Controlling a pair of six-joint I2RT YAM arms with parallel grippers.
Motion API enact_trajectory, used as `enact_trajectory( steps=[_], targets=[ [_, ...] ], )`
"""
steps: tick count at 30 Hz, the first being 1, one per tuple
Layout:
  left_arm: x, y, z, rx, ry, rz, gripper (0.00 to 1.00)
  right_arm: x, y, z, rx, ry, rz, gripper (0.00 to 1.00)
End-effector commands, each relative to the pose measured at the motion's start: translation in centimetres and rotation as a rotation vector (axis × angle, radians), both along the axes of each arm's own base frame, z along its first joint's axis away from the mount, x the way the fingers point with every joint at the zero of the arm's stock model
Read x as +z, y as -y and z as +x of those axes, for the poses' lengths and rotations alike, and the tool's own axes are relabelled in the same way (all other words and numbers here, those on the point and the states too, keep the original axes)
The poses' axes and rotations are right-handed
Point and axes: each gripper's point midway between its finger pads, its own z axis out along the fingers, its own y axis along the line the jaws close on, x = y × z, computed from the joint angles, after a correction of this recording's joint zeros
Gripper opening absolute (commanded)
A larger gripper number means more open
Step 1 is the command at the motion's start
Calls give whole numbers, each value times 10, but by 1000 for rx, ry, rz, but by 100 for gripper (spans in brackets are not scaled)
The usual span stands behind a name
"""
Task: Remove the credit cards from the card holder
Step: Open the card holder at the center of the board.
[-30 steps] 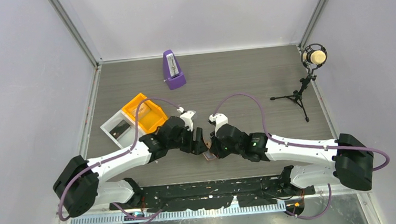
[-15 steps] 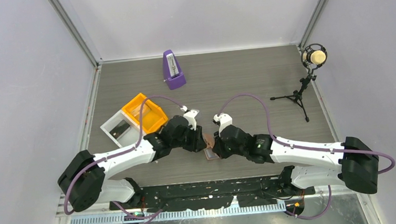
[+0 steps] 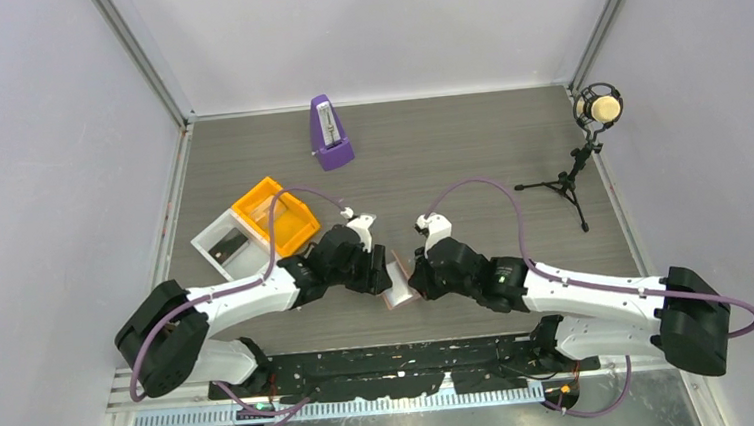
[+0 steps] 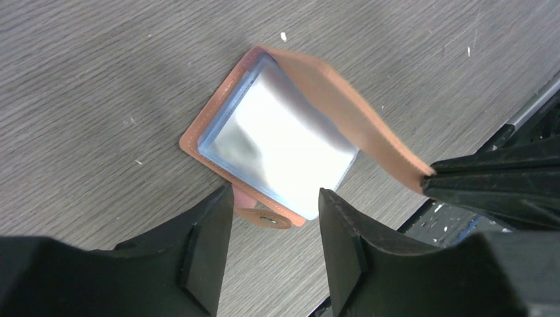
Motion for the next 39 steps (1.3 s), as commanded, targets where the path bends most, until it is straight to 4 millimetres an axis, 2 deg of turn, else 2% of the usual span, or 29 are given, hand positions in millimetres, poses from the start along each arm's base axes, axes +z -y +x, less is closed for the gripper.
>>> enact_trajectory(
  steps=[1, 6, 14, 21, 23, 28, 31, 39],
  targets=[
    [0, -2, 9, 60, 18, -1, 54, 14, 4, 12, -59, 20, 73, 5],
    [-10, -7, 3, 67, -22, 27, 57, 10, 22, 19, -104, 20, 58, 5],
    [-27, -9, -4, 73, -75, 54, 58, -16, 41, 18, -152, -18, 15, 5],
    [-27, -6, 0, 80, -66, 51, 56, -19, 46, 20, -159, -17, 1, 5],
    [-25, -6, 4, 88, -56, 53, 56, -21, 50, 21, -171, -18, -9, 8],
    [-21, -3, 9, 94, -48, 58, 55, -28, 76, 29, -266, -21, -85, 23],
    [-23, -5, 10, 99, -49, 74, 50, -23, 85, 32, -304, -13, -97, 32],
    [-16, 1, 13, 90, -39, 56, 27, -22, 86, 36, -309, -5, -92, 35]
  ],
)
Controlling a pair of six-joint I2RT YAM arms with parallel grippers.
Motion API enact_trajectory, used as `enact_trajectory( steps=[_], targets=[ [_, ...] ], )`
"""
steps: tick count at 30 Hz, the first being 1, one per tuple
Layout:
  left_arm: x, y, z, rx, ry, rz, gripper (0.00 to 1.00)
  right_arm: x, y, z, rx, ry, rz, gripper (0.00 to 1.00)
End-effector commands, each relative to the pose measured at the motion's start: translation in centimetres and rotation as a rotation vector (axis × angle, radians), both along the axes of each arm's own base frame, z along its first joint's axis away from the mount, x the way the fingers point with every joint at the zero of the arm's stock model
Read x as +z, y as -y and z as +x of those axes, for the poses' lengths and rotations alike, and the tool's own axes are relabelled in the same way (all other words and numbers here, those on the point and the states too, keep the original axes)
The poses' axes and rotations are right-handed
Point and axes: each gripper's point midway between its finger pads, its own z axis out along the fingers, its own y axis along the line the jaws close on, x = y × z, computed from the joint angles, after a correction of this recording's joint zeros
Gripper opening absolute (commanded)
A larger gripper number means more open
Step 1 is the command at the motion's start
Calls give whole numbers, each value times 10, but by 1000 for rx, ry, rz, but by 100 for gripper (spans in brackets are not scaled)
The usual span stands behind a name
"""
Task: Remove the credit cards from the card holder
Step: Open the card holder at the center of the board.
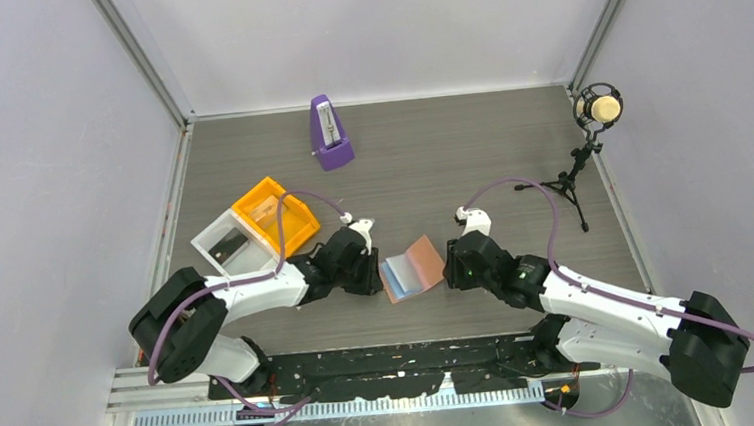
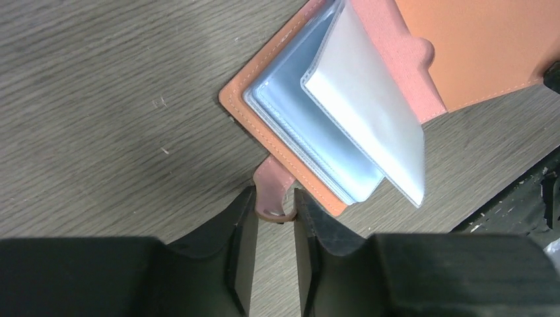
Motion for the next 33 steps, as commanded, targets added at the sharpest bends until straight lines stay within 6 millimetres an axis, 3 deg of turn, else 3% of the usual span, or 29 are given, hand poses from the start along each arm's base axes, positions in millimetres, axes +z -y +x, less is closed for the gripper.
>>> enact_trajectory(
  steps=[1, 7, 11, 18, 22, 27, 33],
  targets=[
    [17, 13, 12, 4, 39, -34, 23, 10, -2, 10, -22, 39, 18, 36],
    [23, 19, 9, -32, 33, -57, 0, 13, -3, 12, -10, 32, 10, 45],
    [32, 23, 4, -56, 34, -99, 0, 39, -5, 11, 24, 43, 15, 53],
    [48, 31, -1, -71, 36, -175, 0, 101, -14, 7, 98, 138, 122, 53],
    [50, 32, -1, -74, 36, -192, 0, 121, -42, -1, 243, 175, 229, 51],
    [48, 32, -3, -74, 26, -196, 0, 116, -75, -12, 363, 144, 261, 54],
    [48, 31, -5, -65, 21, -199, 0, 72, -95, -9, 388, 53, 180, 61]
  ],
)
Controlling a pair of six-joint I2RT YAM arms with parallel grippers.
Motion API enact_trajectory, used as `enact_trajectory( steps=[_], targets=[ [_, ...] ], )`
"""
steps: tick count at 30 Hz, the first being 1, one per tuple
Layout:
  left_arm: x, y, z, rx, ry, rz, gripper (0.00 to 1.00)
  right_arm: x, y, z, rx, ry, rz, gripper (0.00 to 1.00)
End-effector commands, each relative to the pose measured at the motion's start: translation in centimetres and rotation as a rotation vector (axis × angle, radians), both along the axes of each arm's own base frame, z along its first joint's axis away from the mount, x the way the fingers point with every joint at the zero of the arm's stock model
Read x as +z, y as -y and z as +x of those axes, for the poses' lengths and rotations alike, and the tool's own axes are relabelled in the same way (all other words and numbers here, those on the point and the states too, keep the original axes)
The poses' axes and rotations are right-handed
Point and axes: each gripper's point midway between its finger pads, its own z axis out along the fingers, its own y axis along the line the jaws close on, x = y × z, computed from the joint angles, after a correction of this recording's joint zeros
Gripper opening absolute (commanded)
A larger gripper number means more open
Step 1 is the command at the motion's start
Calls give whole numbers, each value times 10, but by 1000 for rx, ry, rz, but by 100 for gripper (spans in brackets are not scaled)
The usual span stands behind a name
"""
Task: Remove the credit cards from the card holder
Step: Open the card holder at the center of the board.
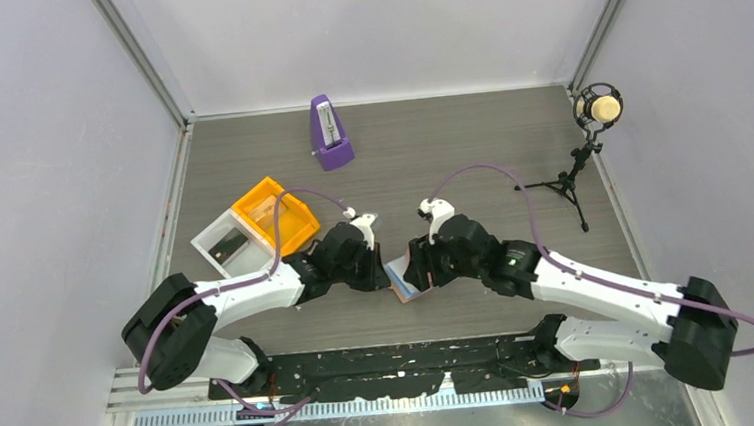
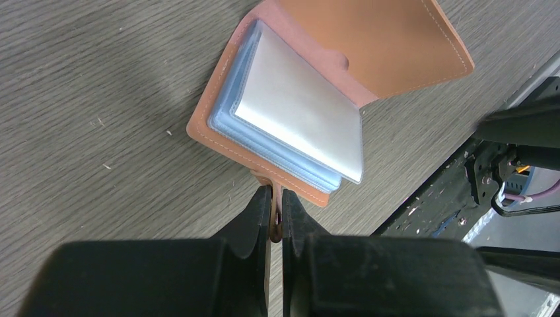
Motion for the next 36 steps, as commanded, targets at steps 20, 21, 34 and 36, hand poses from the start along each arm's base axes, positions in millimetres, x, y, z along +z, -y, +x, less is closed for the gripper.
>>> enact_trajectory(
  steps=[20, 21, 34, 36],
  targets=[
    [19, 6, -3, 10, 22, -103, 0, -75, -27, 20, -14, 17, -141, 71],
    [20, 6, -3, 11, 23, -103, 0, -77, -27, 20, -18, 14, -145, 71],
    [21, 2, -6, 13, 28, -102, 0, -92, -6, 28, -128, 27, -229, 61],
    [20, 1, -6, 13, 29, -100, 0, -91, -2, 28, -148, 33, -228, 57]
  ],
)
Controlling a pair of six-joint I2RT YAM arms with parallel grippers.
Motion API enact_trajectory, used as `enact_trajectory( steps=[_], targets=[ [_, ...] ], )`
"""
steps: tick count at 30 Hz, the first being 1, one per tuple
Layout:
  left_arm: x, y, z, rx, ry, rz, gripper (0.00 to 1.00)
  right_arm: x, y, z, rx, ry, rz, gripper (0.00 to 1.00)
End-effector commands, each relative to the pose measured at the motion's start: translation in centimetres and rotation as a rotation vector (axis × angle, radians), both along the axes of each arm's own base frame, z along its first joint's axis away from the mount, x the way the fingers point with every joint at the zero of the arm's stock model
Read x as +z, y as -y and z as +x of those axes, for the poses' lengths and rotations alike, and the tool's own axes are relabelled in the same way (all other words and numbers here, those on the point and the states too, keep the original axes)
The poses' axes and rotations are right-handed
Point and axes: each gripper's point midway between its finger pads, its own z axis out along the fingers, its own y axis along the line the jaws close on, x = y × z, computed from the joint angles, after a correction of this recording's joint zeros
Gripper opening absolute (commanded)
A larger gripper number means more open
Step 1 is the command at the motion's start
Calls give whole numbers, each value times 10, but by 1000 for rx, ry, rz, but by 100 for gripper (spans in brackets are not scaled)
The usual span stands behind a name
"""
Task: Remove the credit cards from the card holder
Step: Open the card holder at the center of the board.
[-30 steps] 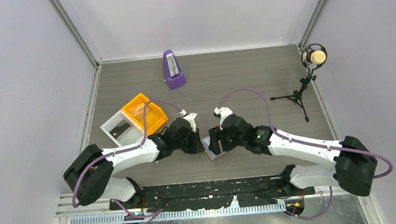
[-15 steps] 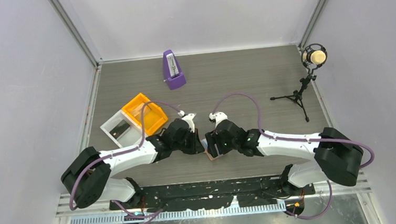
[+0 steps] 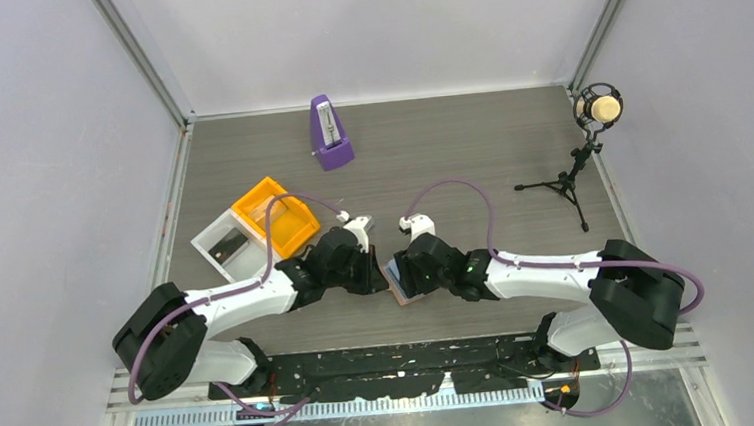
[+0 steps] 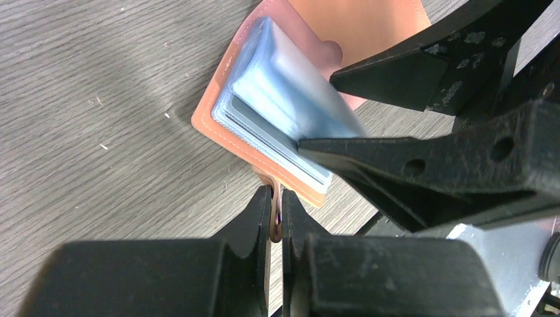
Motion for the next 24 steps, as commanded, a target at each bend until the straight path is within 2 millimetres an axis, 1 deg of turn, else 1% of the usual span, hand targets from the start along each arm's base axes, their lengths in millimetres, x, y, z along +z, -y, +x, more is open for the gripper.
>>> enact_trajectory(
  steps=[1, 9, 17, 19, 22, 24],
  targets=[
    [15, 5, 1, -13, 41, -54, 0, 3, 13, 9, -88, 50, -12, 56],
    [5, -2, -1, -4, 30, -15, 0, 16, 29, 11, -141, 84, -9, 55],
    [-2, -8, -1, -3, 33, 23, 0, 13, 53, 11, -208, 85, -20, 54],
    [-2, -9, -1, -3, 36, 25, 0, 12, 62, 12, -236, 81, -30, 54],
    [-2, -9, -3, -7, 35, 19, 0, 8, 82, 14, -290, 71, -59, 52],
    [0, -9, -5, -11, 32, 10, 0, 11, 92, 15, -316, 66, -64, 52]
  ],
)
